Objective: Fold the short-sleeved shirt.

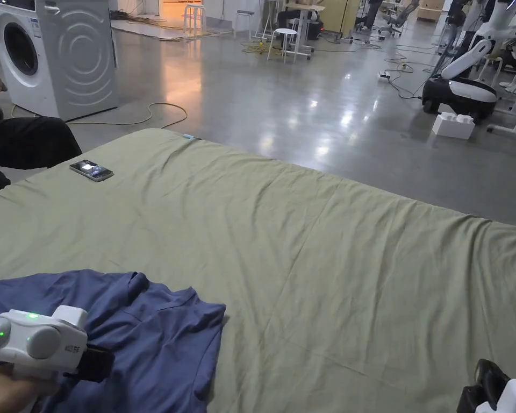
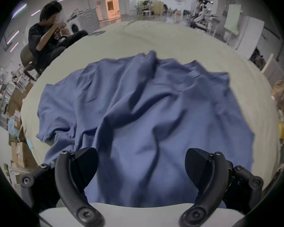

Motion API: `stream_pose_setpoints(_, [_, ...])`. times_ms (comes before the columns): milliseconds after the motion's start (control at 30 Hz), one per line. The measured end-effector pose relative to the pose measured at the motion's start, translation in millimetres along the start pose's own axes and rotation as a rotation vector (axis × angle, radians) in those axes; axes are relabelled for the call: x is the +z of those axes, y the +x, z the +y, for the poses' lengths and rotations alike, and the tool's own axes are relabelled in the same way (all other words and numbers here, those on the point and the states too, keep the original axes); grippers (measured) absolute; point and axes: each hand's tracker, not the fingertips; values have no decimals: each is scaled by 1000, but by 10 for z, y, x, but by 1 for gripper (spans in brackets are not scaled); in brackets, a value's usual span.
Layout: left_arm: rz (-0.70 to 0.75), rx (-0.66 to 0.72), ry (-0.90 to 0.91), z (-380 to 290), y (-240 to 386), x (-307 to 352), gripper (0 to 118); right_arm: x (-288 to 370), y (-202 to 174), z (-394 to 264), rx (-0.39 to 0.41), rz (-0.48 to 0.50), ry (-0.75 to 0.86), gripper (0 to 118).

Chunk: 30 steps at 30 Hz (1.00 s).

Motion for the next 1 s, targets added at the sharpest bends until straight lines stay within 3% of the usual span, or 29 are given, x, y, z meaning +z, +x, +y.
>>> stream_pose_setpoints(67, [-10,-1,-41,64,-136,-307,101,-21,-12,-27,-2,1,-15,3])
stream_pose_setpoints(200, [-30,12,-26,34,-141,-288,94,-38,-32,-75,-2,-3,-33,3])
stream_pose_setpoints(300, [-61,-51,5,23,-79,-202,71,-53,-45,-99,-6,-2,-41,3])
stream_pose_setpoints(367, [-64,-76,16,3,-83,-182,45,-59,-55,-111,-16,3,-50,3])
stream_pose_setpoints(433, [-51,-75,41,-26,-66,-119,2,-51,-67,-120,-19,5,-53,3])
stream_pose_setpoints(667, [-50,-59,108,-122,0,-60,2,41,-48,-106,-20,11,-46,3])
stream_pose_setpoints(1000, [-117,13,363,45,-26,769,2,172,120,41,-34,-16,5,3])
